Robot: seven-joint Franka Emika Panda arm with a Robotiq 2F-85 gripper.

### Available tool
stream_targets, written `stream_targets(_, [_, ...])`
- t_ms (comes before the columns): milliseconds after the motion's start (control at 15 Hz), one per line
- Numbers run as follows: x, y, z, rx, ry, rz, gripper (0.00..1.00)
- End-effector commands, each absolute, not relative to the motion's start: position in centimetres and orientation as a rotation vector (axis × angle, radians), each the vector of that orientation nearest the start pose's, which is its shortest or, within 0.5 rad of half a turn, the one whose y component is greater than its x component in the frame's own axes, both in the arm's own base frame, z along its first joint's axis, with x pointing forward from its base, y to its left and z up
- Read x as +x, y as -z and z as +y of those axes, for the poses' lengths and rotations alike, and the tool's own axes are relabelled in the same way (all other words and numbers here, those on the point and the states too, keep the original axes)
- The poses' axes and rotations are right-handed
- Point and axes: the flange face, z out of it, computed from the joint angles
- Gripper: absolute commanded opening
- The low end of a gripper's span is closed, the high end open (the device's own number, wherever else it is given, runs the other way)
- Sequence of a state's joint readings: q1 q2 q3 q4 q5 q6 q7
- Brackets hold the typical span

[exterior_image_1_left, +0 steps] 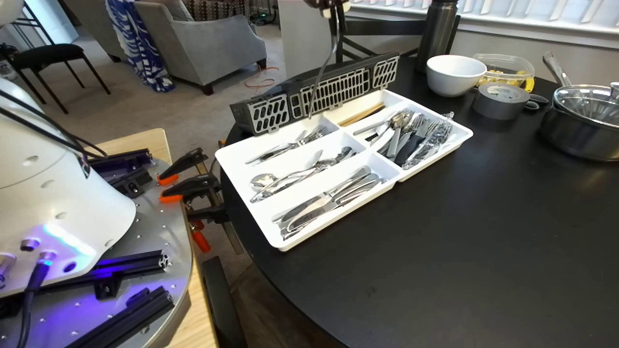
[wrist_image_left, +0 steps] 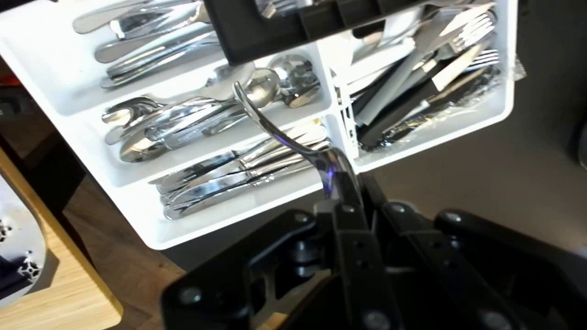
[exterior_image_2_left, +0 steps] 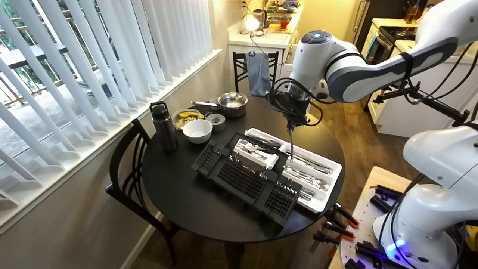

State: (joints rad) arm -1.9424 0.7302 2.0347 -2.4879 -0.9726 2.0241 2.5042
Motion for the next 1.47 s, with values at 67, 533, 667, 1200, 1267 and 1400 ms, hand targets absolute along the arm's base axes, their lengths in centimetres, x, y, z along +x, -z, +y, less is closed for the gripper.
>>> stream_targets(67, [44.2,-36.6,-0.9,-1.981,0.140,2.456,0.03])
stream_targets(533, [44.9,-34.1,-1.2,-2.298,0.008,2.419,0.03])
stream_targets(667, [45.1,-33.2,-0.9,-2.377,0.030,2.421,0.03])
stream_targets(1200, [45.5,-30.1,1.3,-2.543,0.144,2.448,0.03])
stream_targets(1267, [45.6,-30.0,1.5,-2.557,0.163,2.447,0.03])
stream_targets(1400, [45.7,-29.7,2.0,-2.582,0.182,2.447,0.05])
